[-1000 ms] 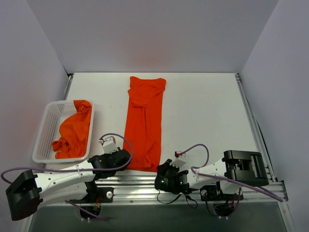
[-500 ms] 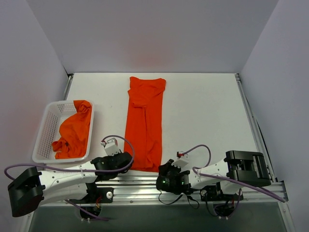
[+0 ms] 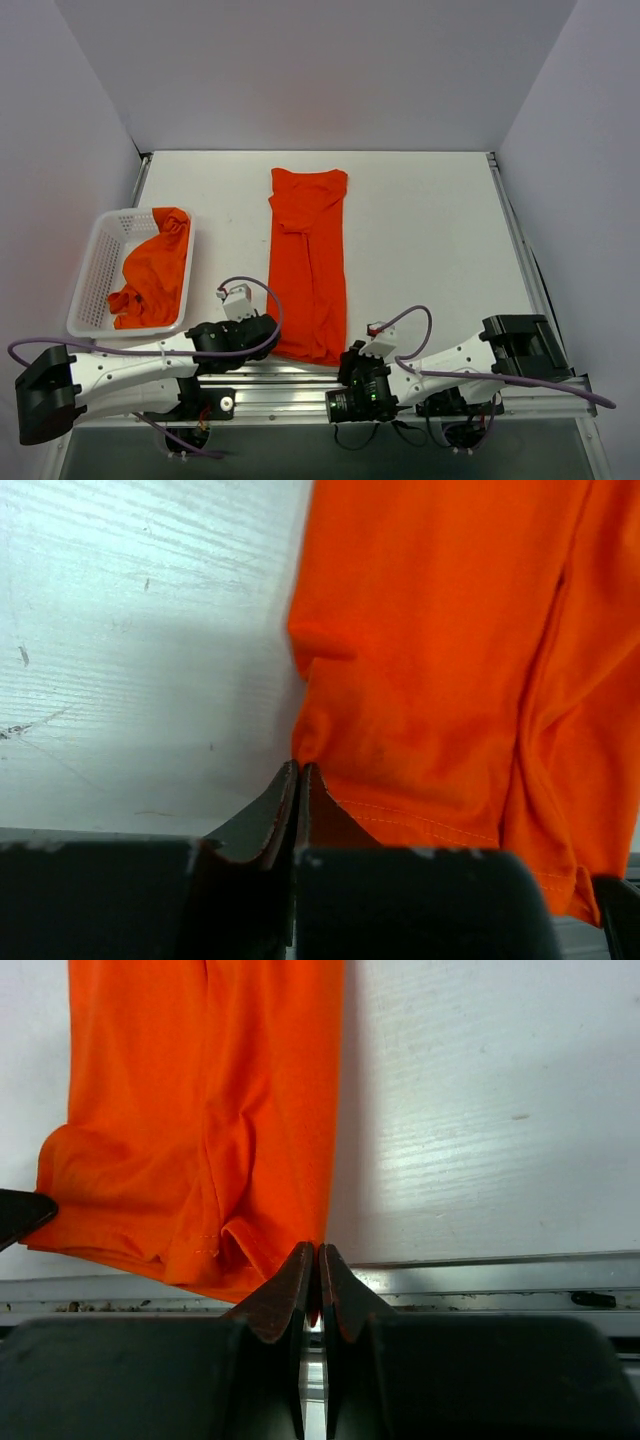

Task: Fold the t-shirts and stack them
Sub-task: Fold the tshirt

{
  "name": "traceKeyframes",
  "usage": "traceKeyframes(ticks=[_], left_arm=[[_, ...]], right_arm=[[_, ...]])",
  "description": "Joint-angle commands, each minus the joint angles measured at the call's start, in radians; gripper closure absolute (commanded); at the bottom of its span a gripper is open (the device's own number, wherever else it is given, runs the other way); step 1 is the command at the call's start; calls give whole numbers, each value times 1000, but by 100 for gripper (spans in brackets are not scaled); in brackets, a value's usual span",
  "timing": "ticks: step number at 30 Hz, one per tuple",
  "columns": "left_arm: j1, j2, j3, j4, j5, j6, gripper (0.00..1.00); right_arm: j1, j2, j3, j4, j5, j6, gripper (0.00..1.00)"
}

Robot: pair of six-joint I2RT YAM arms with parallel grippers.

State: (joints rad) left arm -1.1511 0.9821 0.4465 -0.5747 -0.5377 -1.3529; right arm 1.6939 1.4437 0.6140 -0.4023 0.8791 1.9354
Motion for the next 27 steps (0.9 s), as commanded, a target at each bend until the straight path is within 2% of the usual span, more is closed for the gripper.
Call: traceKeyframes(ticks=[1, 10, 14, 16, 18, 19, 22, 23, 24, 25, 26, 27], left_arm=[[-6, -52, 75, -80, -24, 21, 98], [4, -56, 230, -154, -108, 75, 98], [31, -31, 299, -140, -134, 135, 98], [54, -19, 328, -105, -143, 182, 98], [76, 0, 342, -67, -148, 218, 98], [109, 9, 348, -19, -145, 265, 98], [175, 39, 360, 57, -130, 358, 98], [191, 52, 362, 108, -116, 377, 98], [204, 58, 366, 131, -110, 397, 98], [229, 62, 365, 177, -105, 432, 98], [241, 75, 368, 193, -96, 443, 98], [254, 82, 374, 205, -88, 463, 98]], right_arm=[[10, -15, 64, -274, 112, 132, 100], [-25, -66, 184, -481, 231, 145, 100], [-101, -108, 225, -472, 279, 22, 100], [-131, -137, 253, -442, 320, -108, 100], [-181, -170, 270, -376, 342, -208, 100], [-198, -184, 273, -334, 362, -339, 100], [-298, -249, 257, -92, 342, -594, 100], [-328, -264, 230, 74, 318, -788, 100], [-406, -293, 213, 168, 278, -897, 100], [-452, -302, 196, 262, 164, -999, 100], [-500, -305, 178, 363, 109, -1098, 100], [-543, -301, 175, 391, 63, -1133, 100]])
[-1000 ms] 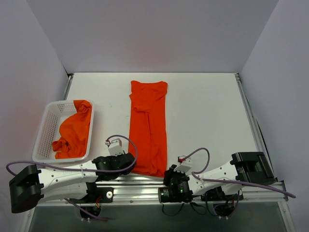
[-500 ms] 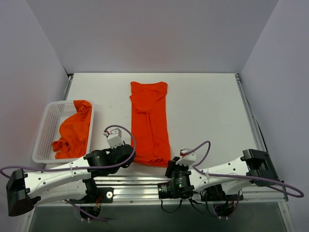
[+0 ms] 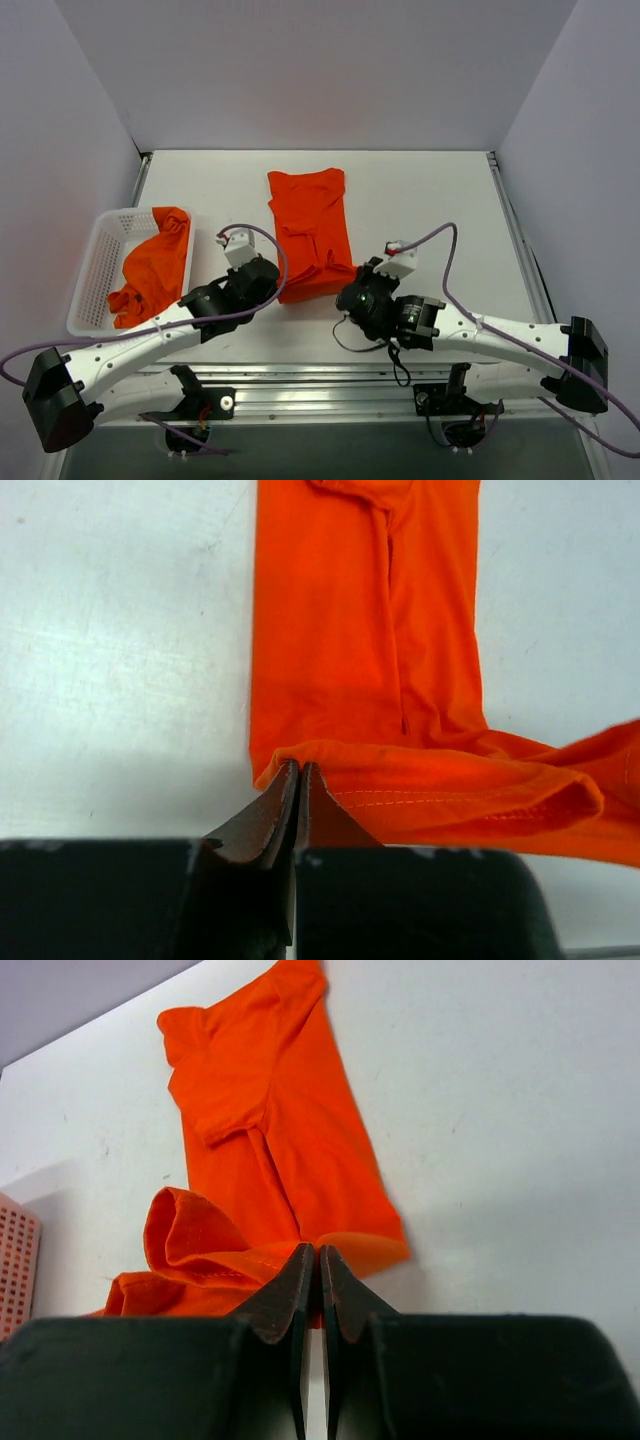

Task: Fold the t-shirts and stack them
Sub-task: Fold the tshirt

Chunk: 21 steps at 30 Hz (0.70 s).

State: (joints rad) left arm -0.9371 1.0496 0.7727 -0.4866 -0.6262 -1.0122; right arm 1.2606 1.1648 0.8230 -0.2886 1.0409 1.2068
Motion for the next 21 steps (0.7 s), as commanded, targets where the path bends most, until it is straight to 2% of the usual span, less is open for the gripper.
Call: traceKeyframes(ticks=[1, 10, 21], left_arm=[[53, 21, 51, 152, 8, 136, 98], [185, 113, 71, 273, 106, 236, 98], [342, 303, 71, 463, 273, 300, 98]], right_arm=[[-171, -16, -32, 301, -132, -424, 100], [-374, 102, -15, 471, -398, -570, 100], [-503, 358, 111, 574, -486, -602, 100]])
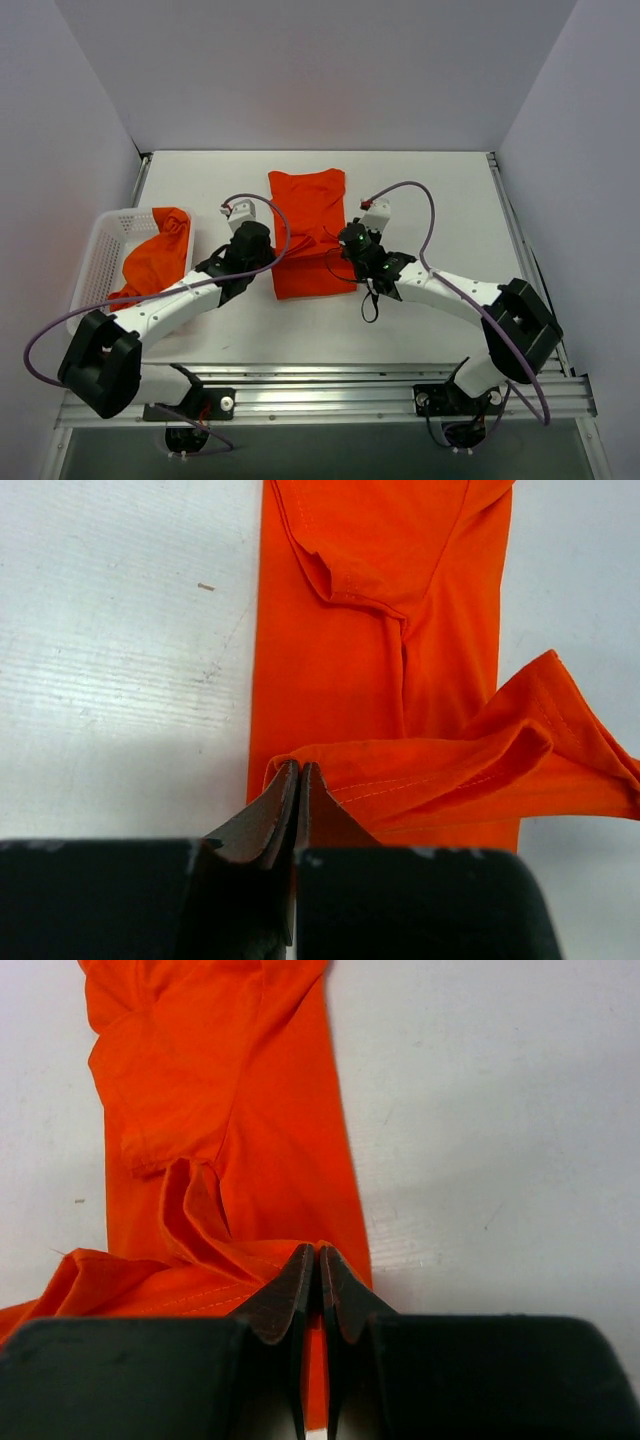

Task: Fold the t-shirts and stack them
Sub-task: Fold the tshirt

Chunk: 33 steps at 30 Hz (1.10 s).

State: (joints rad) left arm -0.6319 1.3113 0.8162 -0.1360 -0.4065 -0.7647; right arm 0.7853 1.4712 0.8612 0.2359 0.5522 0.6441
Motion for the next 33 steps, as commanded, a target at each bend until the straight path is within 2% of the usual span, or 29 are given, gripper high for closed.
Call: traceKeyframes(ticks=[1, 6, 14, 16, 17, 18, 19, 20, 21, 22, 24, 28, 32, 33], left_arm=[[46, 60, 26, 172, 63, 54, 98], [129, 198, 80, 237, 153, 80, 98], [219, 440, 270, 320, 273, 120, 97], [254, 502, 328, 323, 305, 131, 67], [270, 569, 398, 320, 322, 130, 53], [285, 601, 437, 317, 346, 125, 43], [317, 635, 478, 302, 398, 117, 34], [331, 685, 556, 291, 406, 111, 33], [340, 701, 590, 270, 414, 102, 31], [353, 712, 619, 266, 437, 104, 28], [356, 714, 693, 245, 433, 116, 27], [357, 639, 736, 187, 390, 146, 26], [351, 467, 674, 89, 354, 146, 28], [333, 430, 634, 84, 335, 143, 29]], right_arm=[[-46, 73, 85, 54, -1, -40, 100], [-99, 193, 179, 75, -49, -46, 100], [-162, 386, 327, 106, -83, -44, 100], [-179, 458, 410, 83, -84, -43, 98], [-188, 504, 442, 74, -80, -43, 89], [-205, 523, 473, 69, -77, -49, 50], [-215, 540, 505, 53, -69, -55, 34], [-225, 563, 571, 43, -64, -63, 26], [-238, 567, 603, 36, -63, -76, 5], [-241, 569, 634, 8, -43, -92, 2], [-244, 551, 712, -24, -12, -122, 2], [-239, 440, 704, -55, 40, -152, 2], [-213, 219, 514, -15, 64, -146, 2], [-206, 178, 395, 3, 58, -129, 2]])
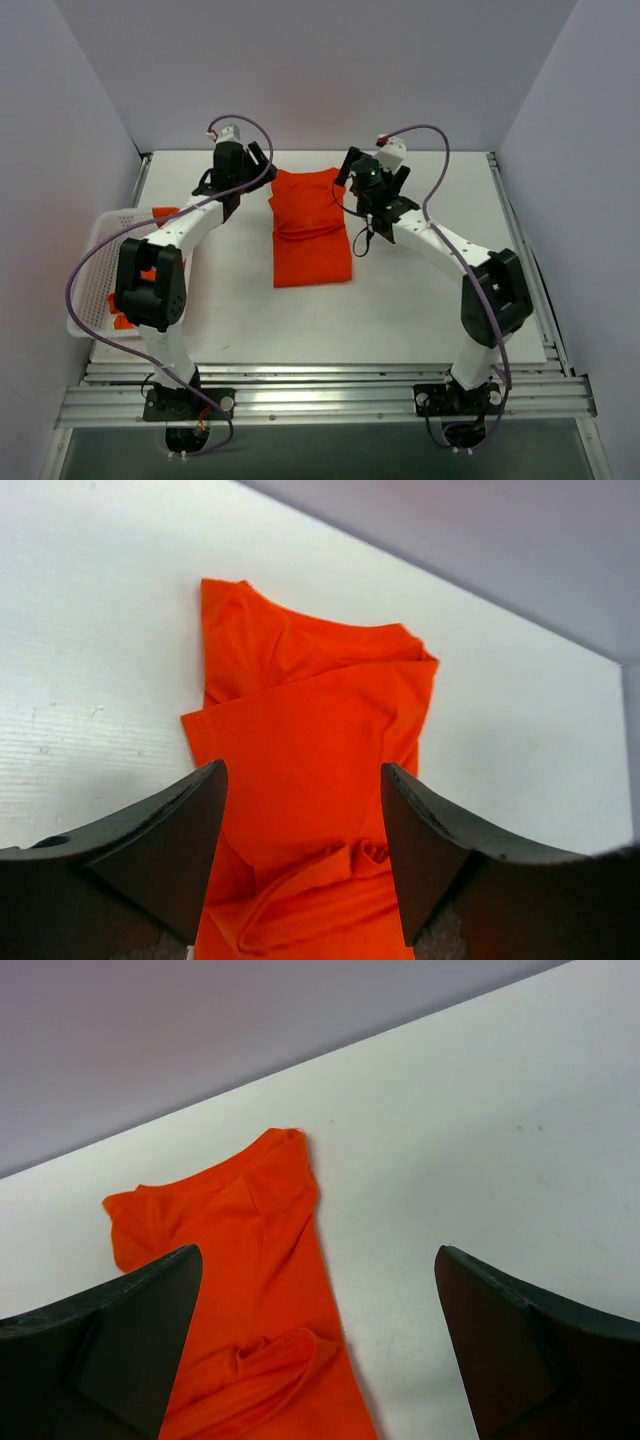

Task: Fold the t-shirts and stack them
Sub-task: Fold the tshirt

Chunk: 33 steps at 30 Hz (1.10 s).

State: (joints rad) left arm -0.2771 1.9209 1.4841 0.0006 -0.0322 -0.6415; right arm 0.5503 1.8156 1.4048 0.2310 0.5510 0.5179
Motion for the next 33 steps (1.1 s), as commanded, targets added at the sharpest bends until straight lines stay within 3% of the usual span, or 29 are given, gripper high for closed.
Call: traceKeyframes(ticks=[1, 7, 11, 14, 21, 33], left_arm=[[-33, -260, -129, -53, -58, 17, 29], [-174, -543, -511, -21, -214, -108, 31], [-286, -655, -765, 50, -279, -193, 31], [-347, -662, -875, 160, -290, -225, 31], [-367, -551, -921, 286, -232, -303, 30], [-376, -468, -926, 328, -216, -336, 30]], right_arm=[[36, -208, -209, 39, 53, 14, 2], [68, -455, -628, 135, -35, 178, 4], [126, -544, -778, 162, -37, 221, 4], [146, -552, -883, 238, -77, 247, 4], [194, -424, -934, 358, -123, 306, 4], [264, -219, -902, 453, -120, 337, 7]])
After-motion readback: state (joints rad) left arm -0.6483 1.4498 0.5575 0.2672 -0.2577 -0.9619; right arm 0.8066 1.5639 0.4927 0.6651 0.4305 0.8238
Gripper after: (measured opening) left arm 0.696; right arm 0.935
